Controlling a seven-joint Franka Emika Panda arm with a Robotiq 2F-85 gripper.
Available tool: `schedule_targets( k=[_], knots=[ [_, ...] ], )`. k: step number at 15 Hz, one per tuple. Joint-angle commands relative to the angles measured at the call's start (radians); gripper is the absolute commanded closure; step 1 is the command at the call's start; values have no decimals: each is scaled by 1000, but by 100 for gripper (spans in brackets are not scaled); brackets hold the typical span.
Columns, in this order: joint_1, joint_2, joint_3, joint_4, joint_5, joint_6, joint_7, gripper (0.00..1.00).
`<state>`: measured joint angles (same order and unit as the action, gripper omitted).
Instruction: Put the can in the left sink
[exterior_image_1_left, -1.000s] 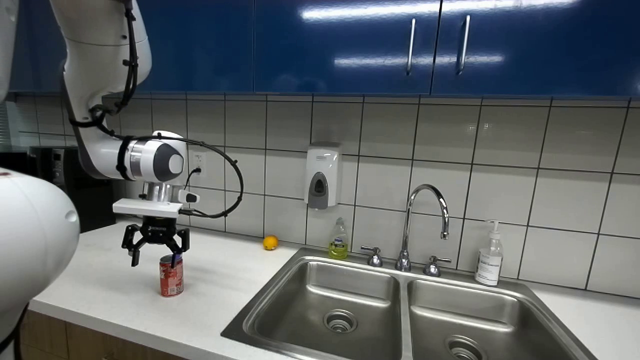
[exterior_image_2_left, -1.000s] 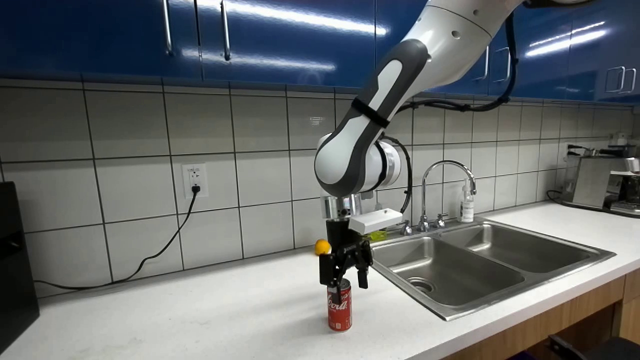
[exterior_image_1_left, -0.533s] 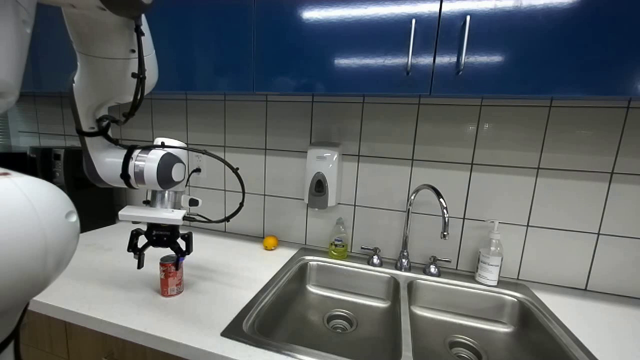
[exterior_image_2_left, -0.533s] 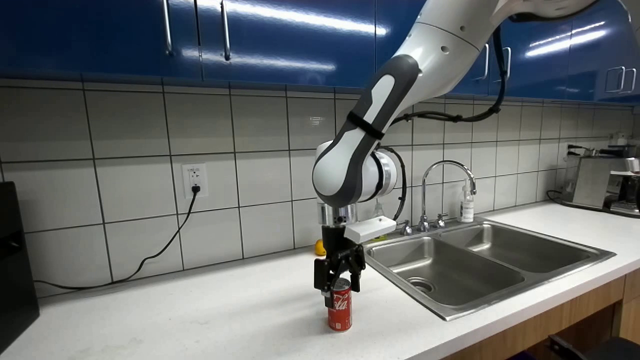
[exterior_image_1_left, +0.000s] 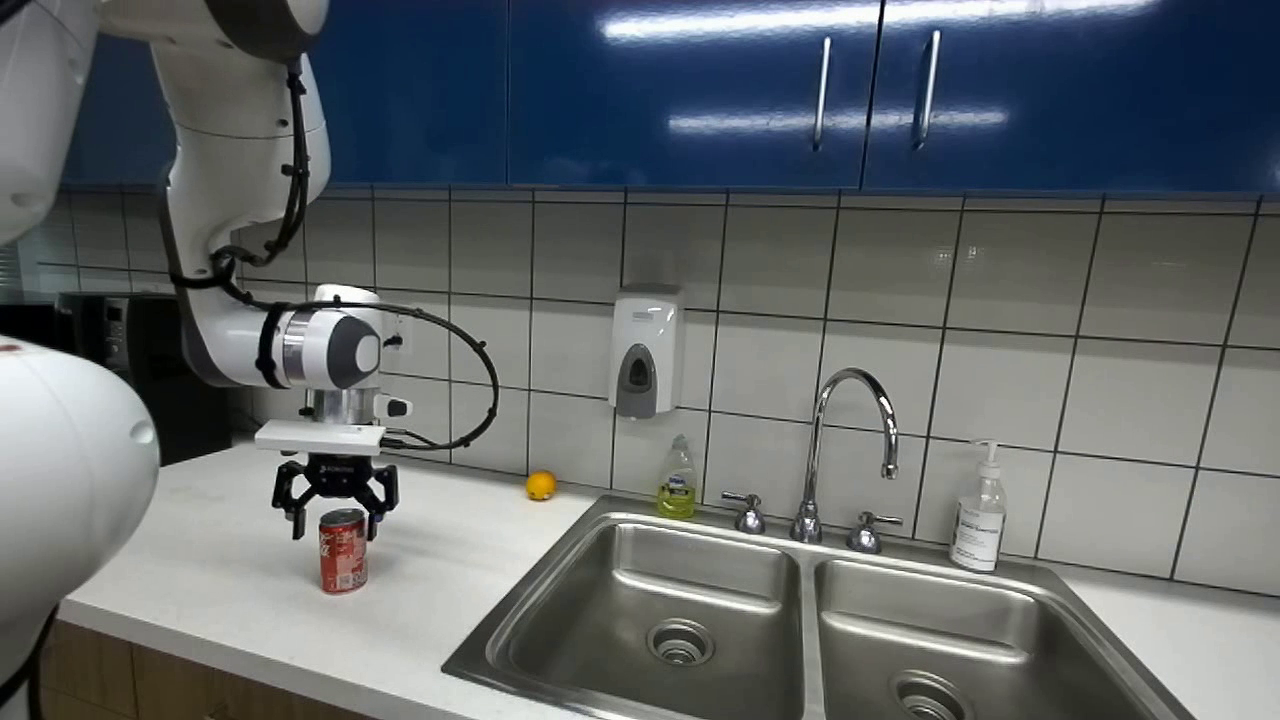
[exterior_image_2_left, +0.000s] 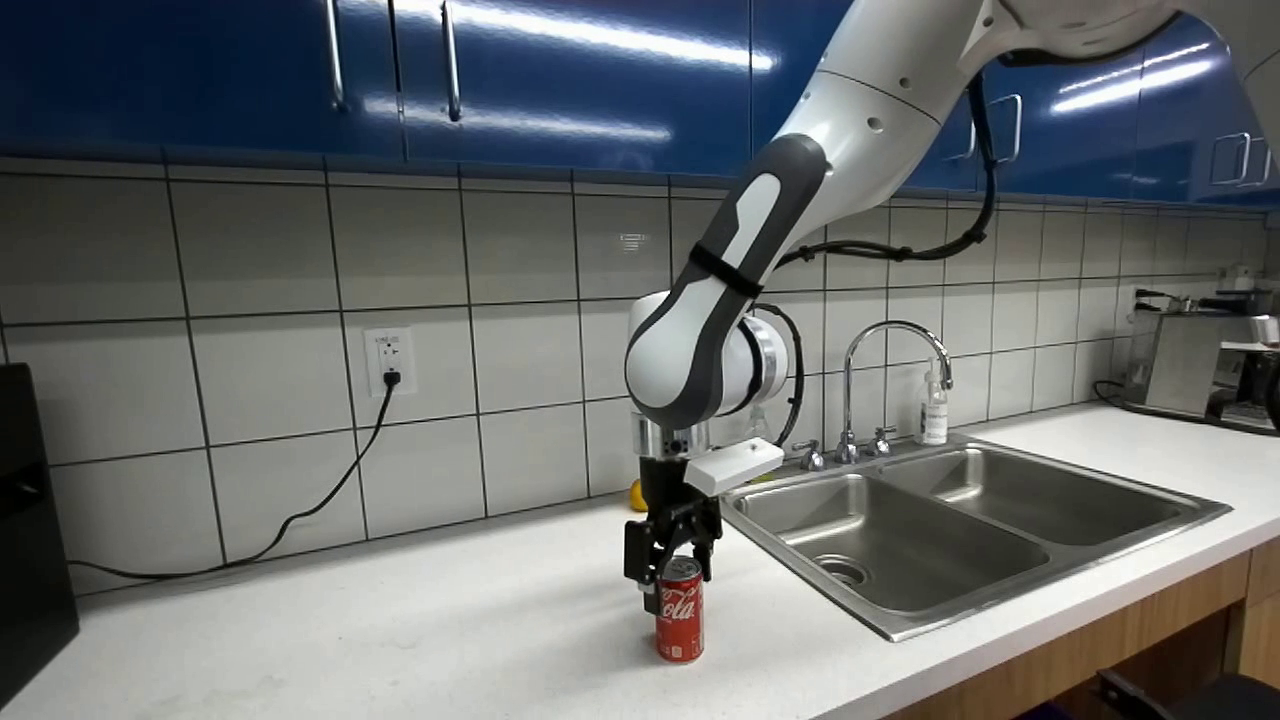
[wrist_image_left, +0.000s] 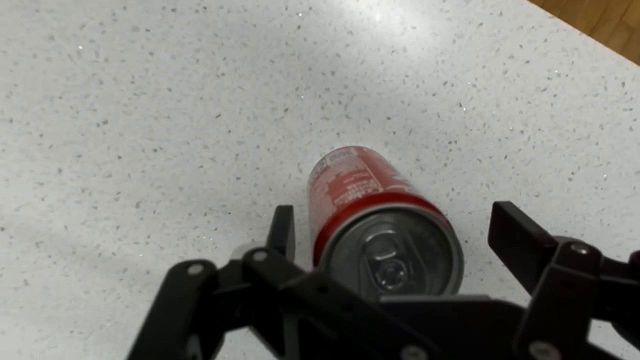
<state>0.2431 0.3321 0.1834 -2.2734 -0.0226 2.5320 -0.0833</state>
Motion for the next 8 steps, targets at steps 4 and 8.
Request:
schedule_targets(
  k=[4,8],
  knots=[
    [-10,29,-17,35,-47,20,9,1],
    [-7,37,-28,47,-60,7,17,41]
  ],
)
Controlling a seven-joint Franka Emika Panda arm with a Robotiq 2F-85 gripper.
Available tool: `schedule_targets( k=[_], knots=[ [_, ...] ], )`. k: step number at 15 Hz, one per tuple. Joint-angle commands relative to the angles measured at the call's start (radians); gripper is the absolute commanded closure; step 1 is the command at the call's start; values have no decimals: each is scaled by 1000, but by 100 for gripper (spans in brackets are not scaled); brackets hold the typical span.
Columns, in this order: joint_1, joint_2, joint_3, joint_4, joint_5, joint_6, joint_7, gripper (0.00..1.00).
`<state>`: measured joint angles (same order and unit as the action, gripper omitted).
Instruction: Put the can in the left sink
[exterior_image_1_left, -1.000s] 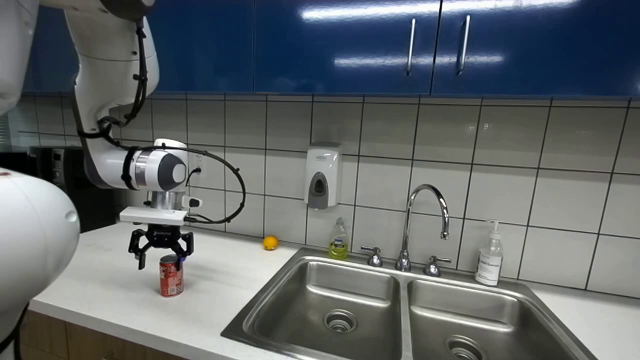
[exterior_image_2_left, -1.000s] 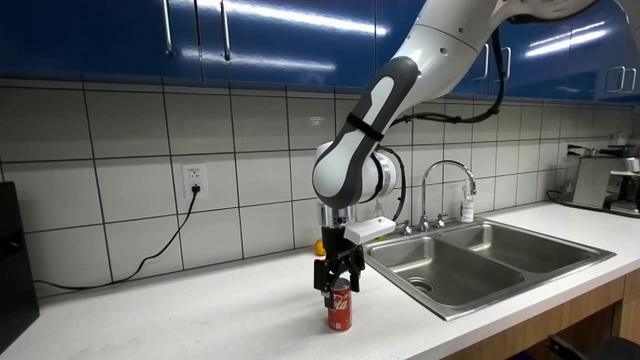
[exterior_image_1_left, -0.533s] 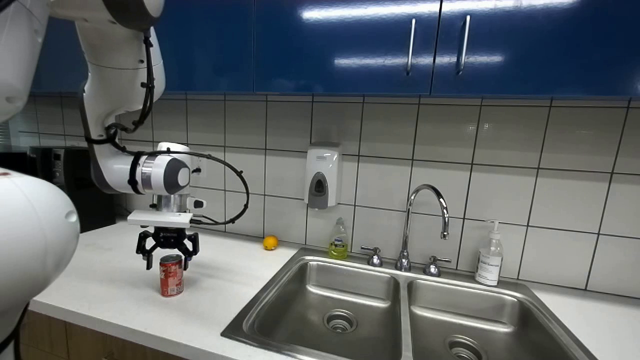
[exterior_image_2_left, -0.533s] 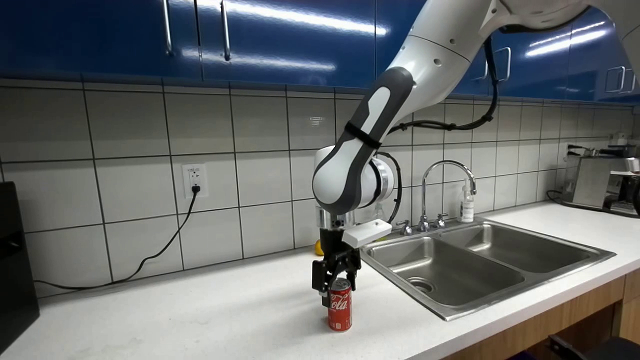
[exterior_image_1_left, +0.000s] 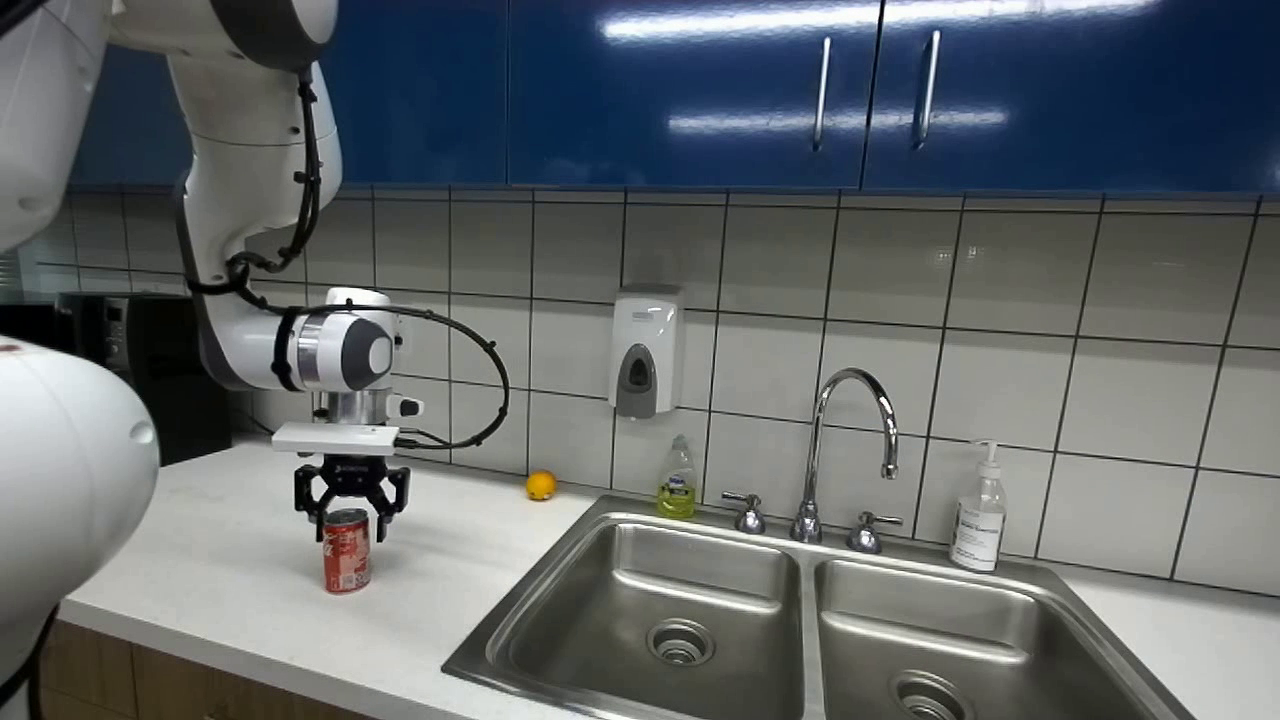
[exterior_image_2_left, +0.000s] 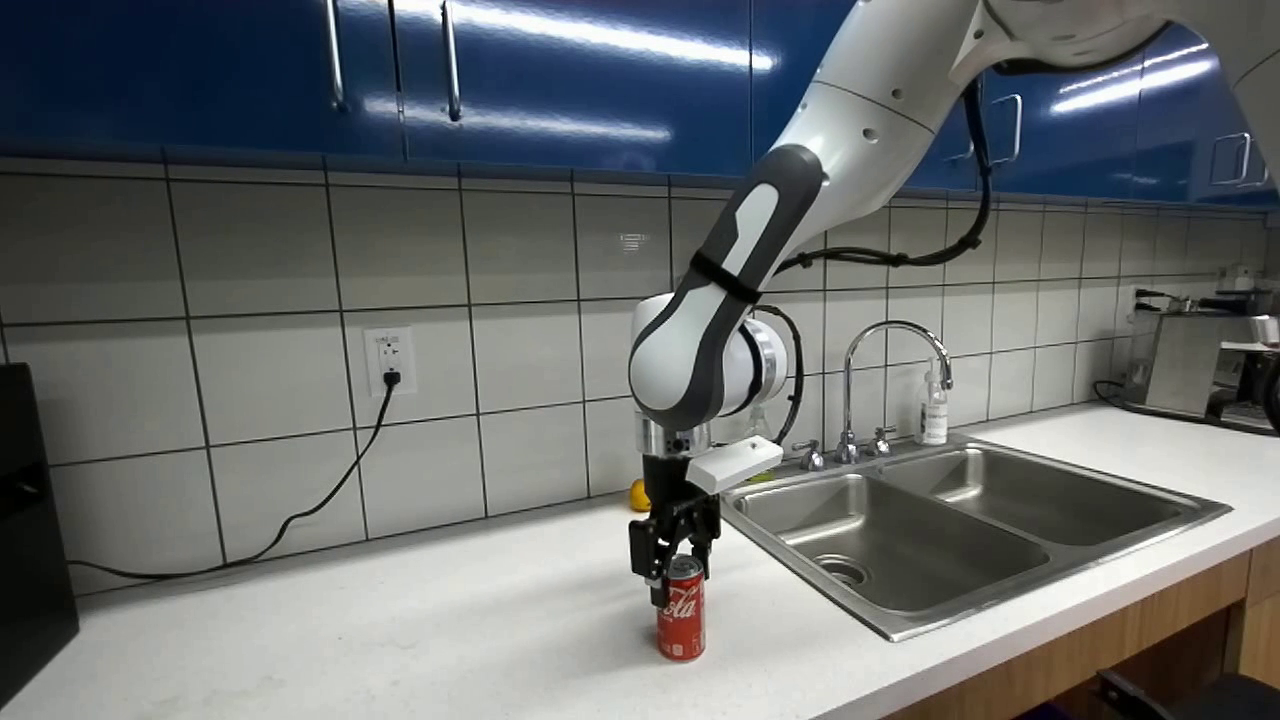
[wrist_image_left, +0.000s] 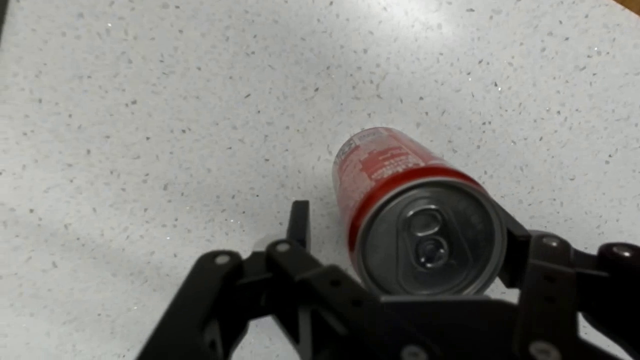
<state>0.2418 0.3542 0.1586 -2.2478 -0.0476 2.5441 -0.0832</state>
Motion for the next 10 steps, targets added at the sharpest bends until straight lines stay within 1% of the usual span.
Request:
schedule_targets(
  k=[1,2,3,10],
  knots=[
    [-5,16,-5,23,-37,-6,20,49],
    [-5,17,-5,24,-38,-5,19,58],
    [-5,18,-6,26,-39,-6,19,62],
    [-7,-3,-7,32,-39,-32,23,62]
  ],
)
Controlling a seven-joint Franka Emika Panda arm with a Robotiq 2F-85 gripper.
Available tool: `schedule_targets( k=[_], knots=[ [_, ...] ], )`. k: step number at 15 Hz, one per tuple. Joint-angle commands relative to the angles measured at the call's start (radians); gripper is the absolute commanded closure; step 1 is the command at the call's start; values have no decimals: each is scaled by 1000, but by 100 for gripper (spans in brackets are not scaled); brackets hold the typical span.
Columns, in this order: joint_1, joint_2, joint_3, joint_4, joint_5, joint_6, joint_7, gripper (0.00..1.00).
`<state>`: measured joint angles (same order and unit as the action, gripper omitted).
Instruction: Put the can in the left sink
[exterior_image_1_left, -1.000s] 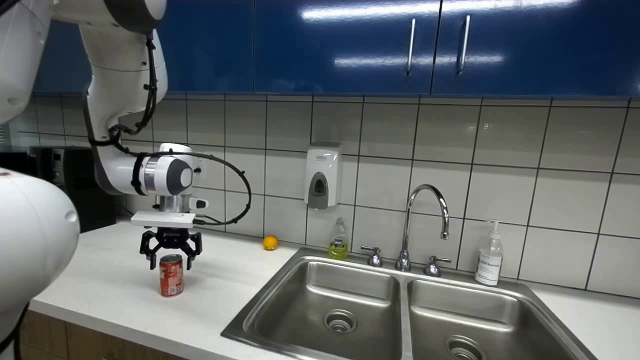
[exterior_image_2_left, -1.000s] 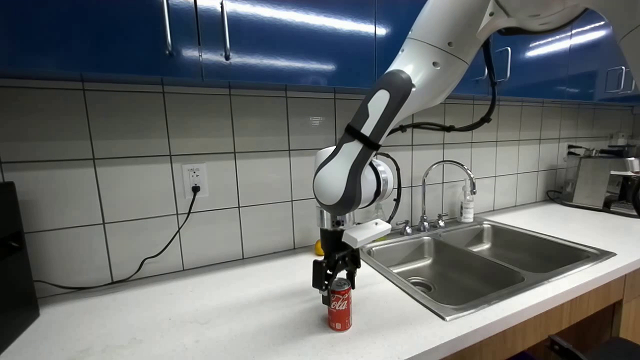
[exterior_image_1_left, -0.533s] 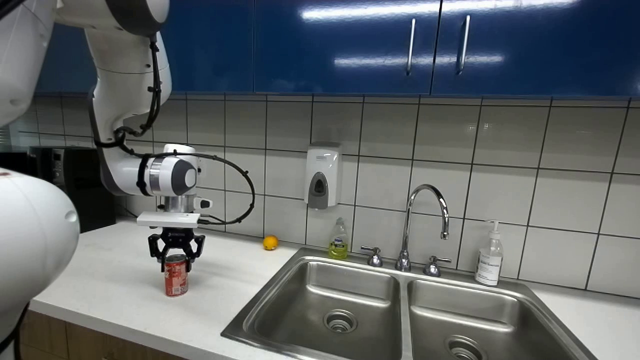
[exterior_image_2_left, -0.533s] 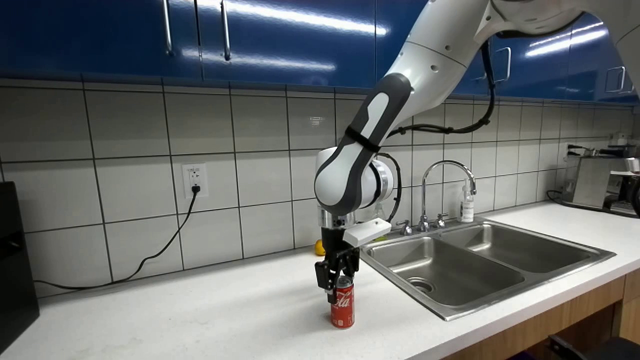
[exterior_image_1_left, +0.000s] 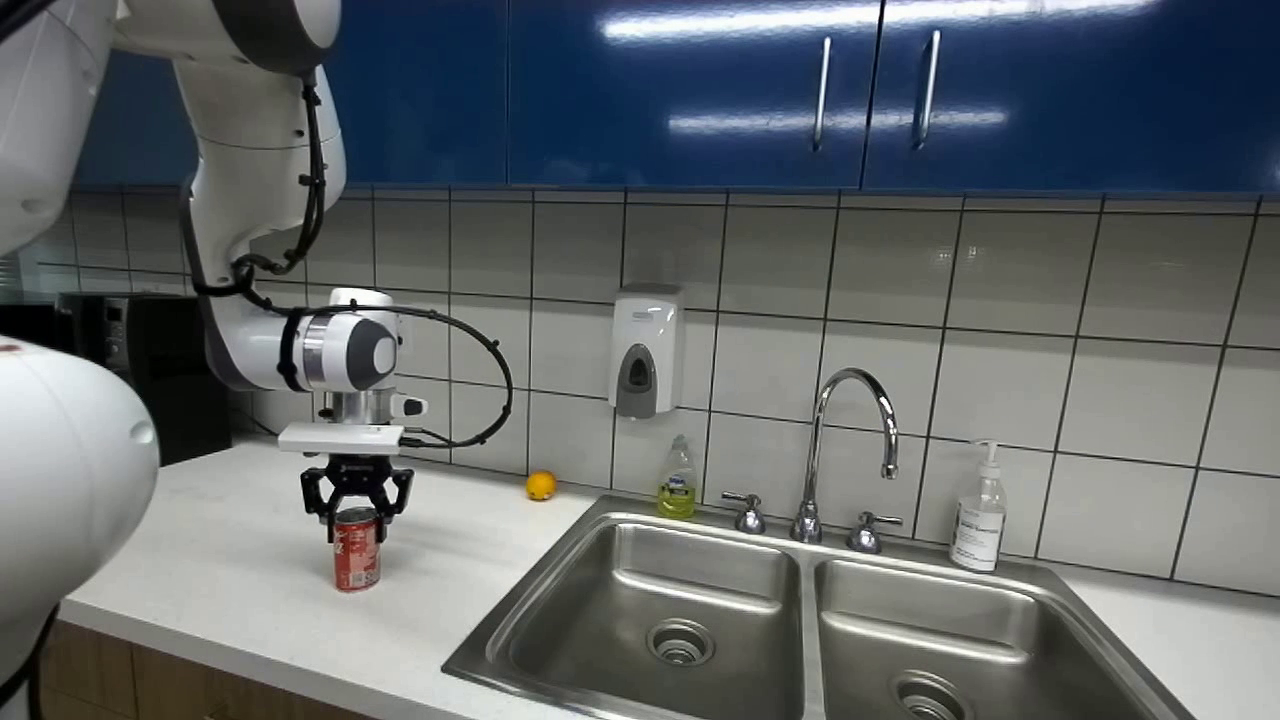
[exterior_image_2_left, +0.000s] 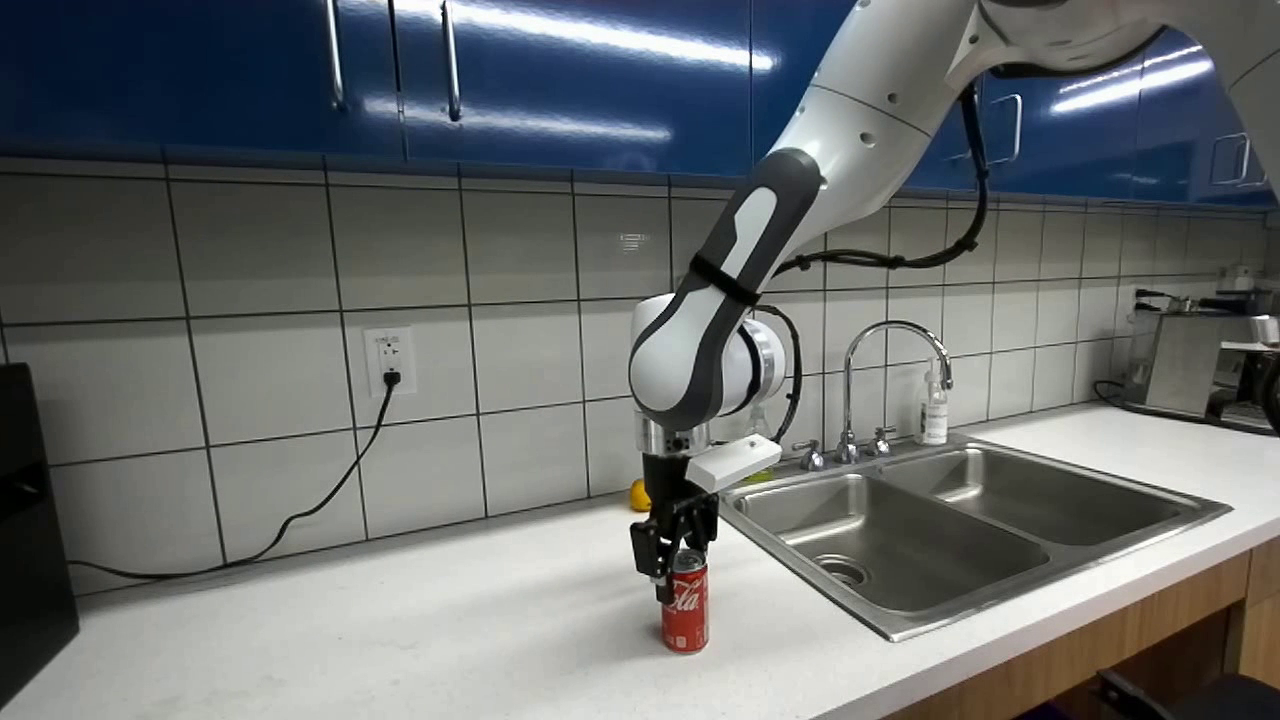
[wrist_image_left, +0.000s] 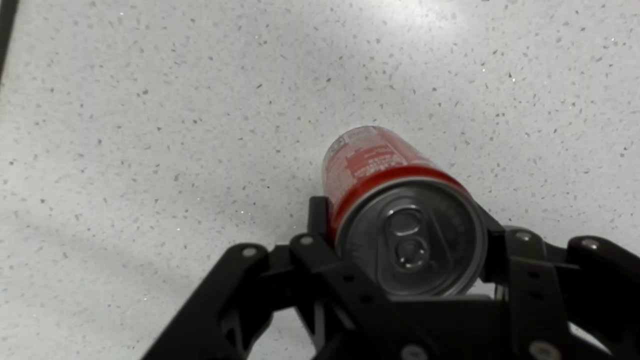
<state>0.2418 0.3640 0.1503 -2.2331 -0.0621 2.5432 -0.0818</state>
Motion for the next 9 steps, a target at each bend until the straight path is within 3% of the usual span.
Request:
schedule_targets(
  k=[1,9],
  knots=[
    [-7,-21,1,16,-24,-34,22,62],
    [-15,-101,-5,20,-24,-55,23,62]
  ],
)
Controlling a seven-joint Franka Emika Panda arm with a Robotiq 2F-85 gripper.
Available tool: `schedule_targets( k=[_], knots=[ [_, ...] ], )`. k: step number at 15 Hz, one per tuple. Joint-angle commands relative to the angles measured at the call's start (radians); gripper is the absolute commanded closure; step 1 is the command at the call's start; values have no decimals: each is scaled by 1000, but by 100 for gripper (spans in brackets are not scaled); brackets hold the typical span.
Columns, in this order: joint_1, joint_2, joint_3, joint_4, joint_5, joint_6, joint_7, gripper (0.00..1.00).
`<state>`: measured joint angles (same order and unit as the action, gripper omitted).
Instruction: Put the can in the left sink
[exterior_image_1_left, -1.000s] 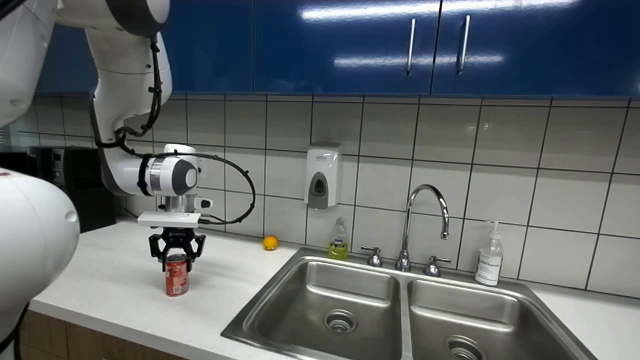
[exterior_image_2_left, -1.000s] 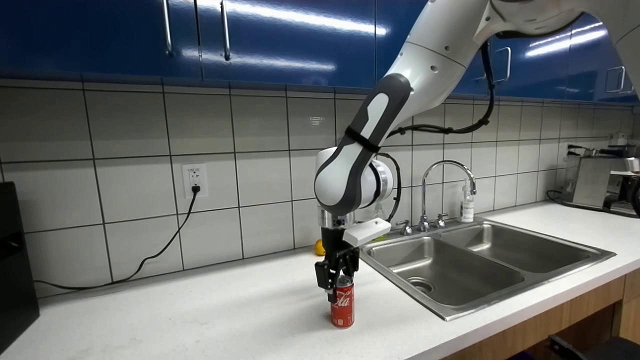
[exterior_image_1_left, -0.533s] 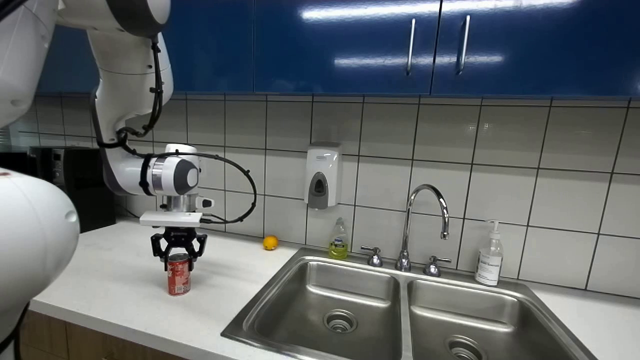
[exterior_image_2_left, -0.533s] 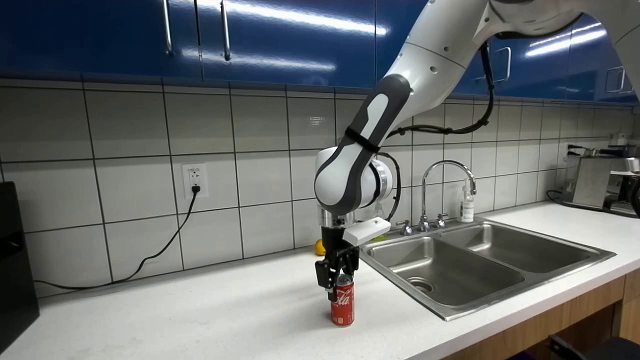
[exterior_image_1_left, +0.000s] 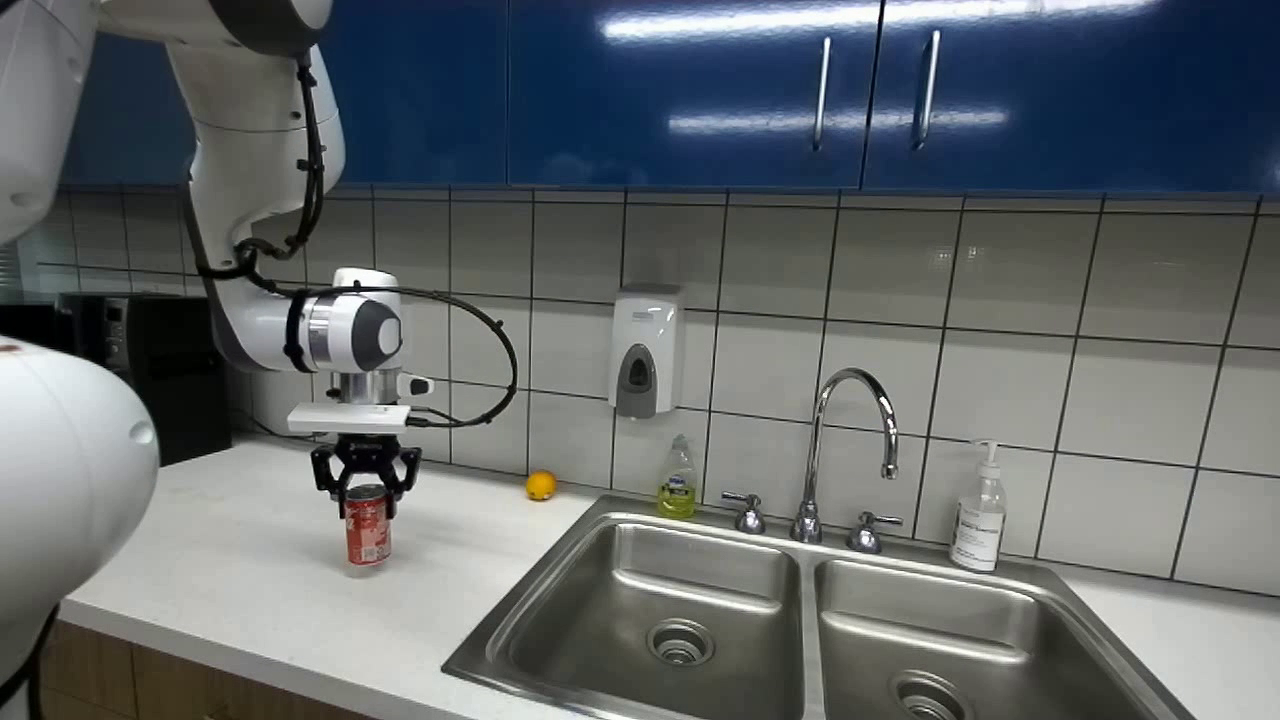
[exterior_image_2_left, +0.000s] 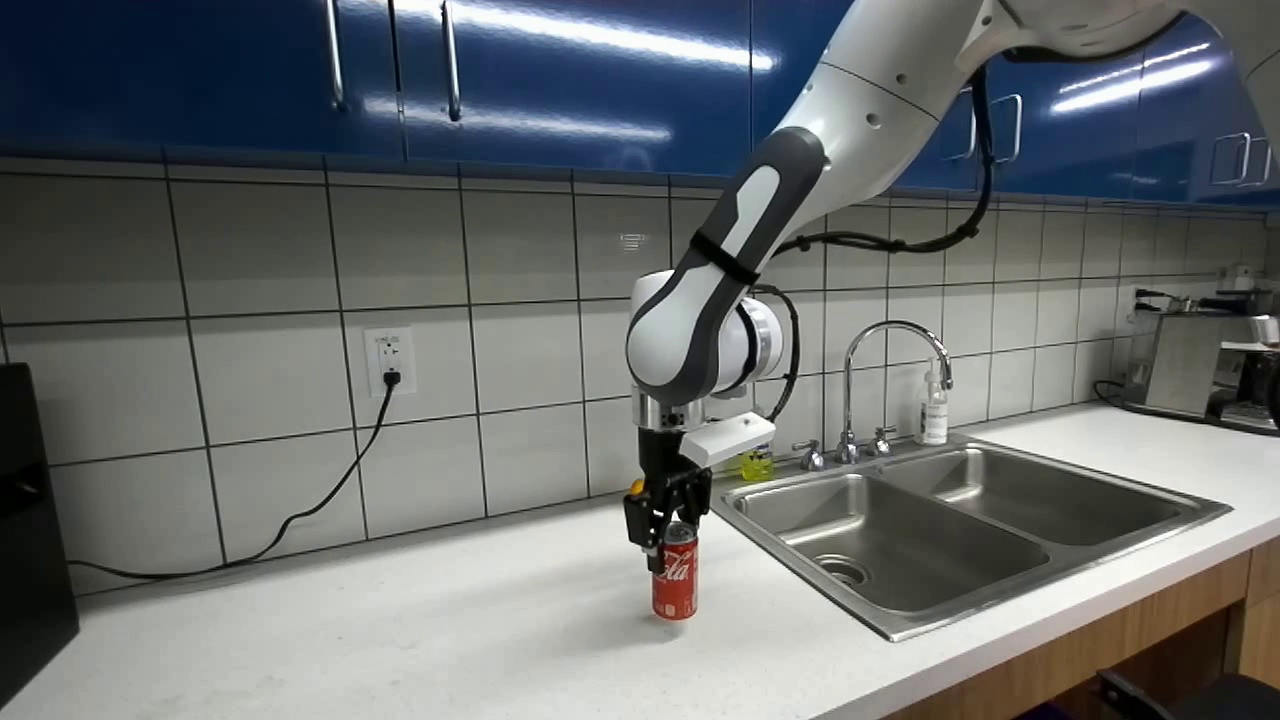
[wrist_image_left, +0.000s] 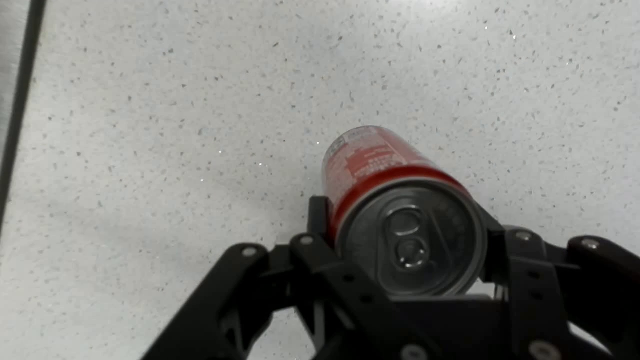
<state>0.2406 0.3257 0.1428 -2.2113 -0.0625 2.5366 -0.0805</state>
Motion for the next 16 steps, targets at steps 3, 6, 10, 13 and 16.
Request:
schedule_targets(
  k=[3,6,10,13,16],
  knots=[
    [-30,-88,-4,3,-16,-52,16,62],
    [-58,-106,-29,10,-14,-51,17,62],
    [-111,-121,-79,23,-14,-49,24,62],
    [-149,-122,-119,29,-20,-46,33,62],
    [-181,-115,-157,37,-24,-50,42,62]
  ],
)
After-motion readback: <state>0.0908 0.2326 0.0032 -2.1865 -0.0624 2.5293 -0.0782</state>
